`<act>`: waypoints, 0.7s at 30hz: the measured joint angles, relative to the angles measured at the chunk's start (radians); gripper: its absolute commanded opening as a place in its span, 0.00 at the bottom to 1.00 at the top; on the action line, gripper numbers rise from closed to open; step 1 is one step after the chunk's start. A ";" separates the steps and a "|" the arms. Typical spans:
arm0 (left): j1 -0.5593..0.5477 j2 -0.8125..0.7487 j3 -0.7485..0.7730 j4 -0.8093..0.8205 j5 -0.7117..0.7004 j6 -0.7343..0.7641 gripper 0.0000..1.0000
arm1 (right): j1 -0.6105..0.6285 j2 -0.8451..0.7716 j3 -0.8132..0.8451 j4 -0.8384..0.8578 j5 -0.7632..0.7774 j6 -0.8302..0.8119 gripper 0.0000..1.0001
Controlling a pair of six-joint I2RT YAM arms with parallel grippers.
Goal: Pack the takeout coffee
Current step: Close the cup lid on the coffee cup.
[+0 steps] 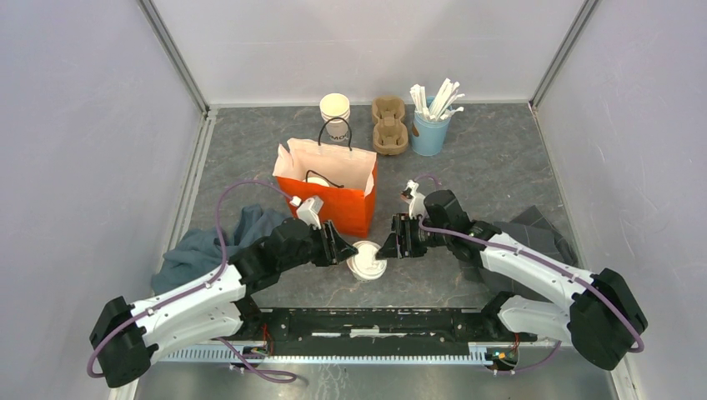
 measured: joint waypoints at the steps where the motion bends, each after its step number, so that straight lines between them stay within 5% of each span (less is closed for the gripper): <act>1: 0.000 -0.003 0.000 0.000 0.001 -0.003 0.50 | 0.001 0.000 -0.002 0.002 0.000 0.002 0.58; 21: 0.000 -0.018 -0.016 0.010 0.043 -0.042 0.57 | 0.029 0.035 0.064 0.034 0.077 0.067 0.40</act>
